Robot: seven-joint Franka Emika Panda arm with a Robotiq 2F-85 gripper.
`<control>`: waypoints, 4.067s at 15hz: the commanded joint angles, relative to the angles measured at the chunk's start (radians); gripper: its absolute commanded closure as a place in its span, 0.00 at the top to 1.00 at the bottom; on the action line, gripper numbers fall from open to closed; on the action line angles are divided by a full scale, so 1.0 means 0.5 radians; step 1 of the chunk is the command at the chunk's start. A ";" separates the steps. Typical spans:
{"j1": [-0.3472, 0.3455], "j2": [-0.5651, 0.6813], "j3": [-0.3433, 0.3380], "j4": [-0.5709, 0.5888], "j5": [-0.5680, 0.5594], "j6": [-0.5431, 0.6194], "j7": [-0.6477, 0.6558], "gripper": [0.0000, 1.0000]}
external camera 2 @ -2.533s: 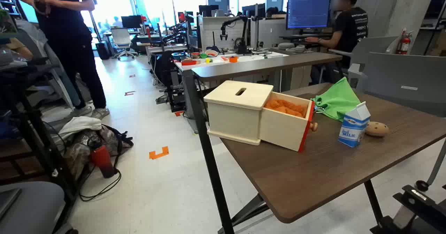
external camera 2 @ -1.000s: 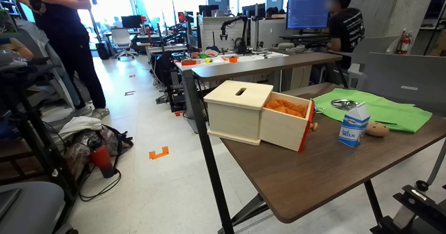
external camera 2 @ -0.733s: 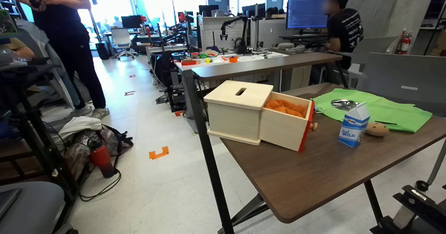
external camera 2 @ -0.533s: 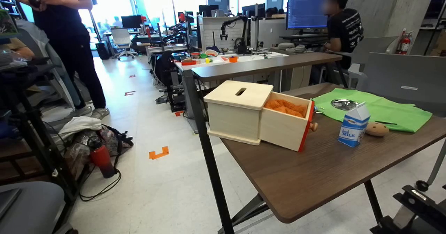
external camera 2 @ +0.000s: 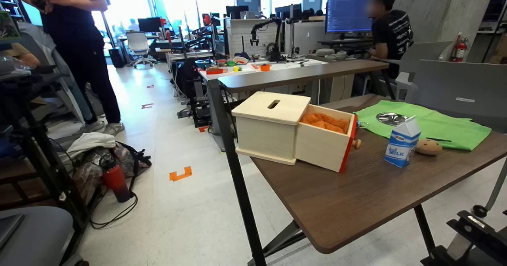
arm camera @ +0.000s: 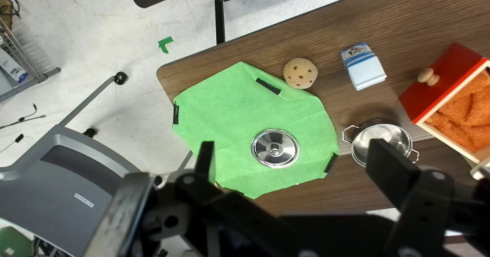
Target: Pick up the lid from the cloth and put it on the pot
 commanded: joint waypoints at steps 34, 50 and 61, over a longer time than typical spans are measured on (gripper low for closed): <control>0.054 1.553 -0.447 1.229 1.051 -0.241 0.963 1.00; 0.095 1.633 -0.524 1.303 1.060 0.290 0.769 1.00; 0.094 1.779 -0.548 1.258 0.840 0.579 0.310 1.00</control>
